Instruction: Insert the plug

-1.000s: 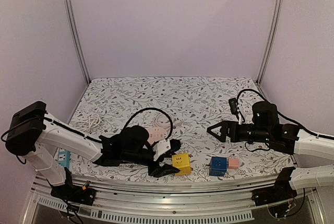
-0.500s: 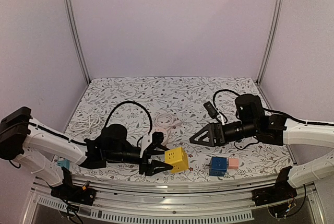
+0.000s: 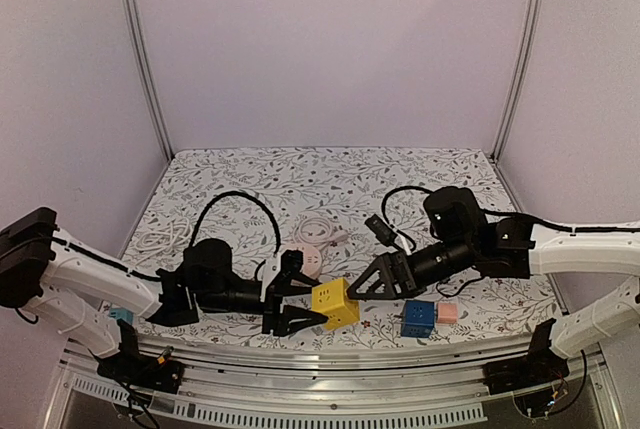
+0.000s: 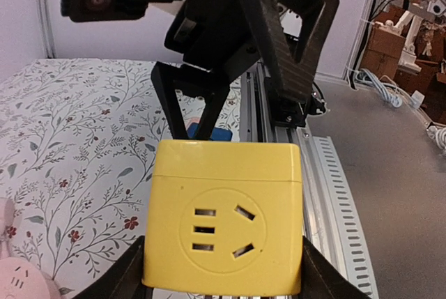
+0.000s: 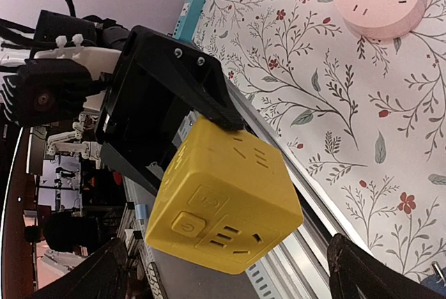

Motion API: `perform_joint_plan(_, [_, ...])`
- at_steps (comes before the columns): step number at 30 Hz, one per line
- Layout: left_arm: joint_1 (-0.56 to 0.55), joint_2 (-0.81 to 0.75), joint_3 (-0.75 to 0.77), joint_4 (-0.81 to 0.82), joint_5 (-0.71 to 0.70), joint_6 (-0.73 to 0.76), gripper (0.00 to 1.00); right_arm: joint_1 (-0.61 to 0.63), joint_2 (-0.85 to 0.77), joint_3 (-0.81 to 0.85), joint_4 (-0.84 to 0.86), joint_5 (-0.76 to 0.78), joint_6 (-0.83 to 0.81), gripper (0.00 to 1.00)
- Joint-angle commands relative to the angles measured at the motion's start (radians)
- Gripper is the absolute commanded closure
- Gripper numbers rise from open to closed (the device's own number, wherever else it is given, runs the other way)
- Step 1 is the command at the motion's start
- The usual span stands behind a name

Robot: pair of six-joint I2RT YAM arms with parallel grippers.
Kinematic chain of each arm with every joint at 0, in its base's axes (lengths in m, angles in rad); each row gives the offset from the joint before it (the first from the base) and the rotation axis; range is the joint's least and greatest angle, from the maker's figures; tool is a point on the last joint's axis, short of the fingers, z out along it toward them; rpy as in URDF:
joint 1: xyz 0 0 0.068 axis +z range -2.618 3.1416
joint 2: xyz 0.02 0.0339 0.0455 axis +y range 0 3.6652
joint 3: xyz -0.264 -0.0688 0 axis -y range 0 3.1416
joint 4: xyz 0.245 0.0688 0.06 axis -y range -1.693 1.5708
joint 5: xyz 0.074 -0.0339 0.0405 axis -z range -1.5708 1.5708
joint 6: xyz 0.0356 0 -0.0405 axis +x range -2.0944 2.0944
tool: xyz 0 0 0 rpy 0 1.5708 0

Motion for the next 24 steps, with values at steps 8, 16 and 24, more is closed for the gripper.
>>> perform_joint_plan(8, [0.013,-0.028,-0.015,0.059,0.014,0.011,0.85,0.065,0.103,0.092,-0.048,0.015,0.009,0.01])
perform_joint_plan(16, [0.012,-0.031,-0.021,0.058,0.000,0.019,0.85,0.083,0.139,0.120,-0.042,0.023,0.017,0.01])
perform_joint_plan(24, [-0.011,-0.030,-0.029,0.063,-0.076,0.056,0.86,0.084,0.146,0.123,-0.017,0.055,0.107,0.01])
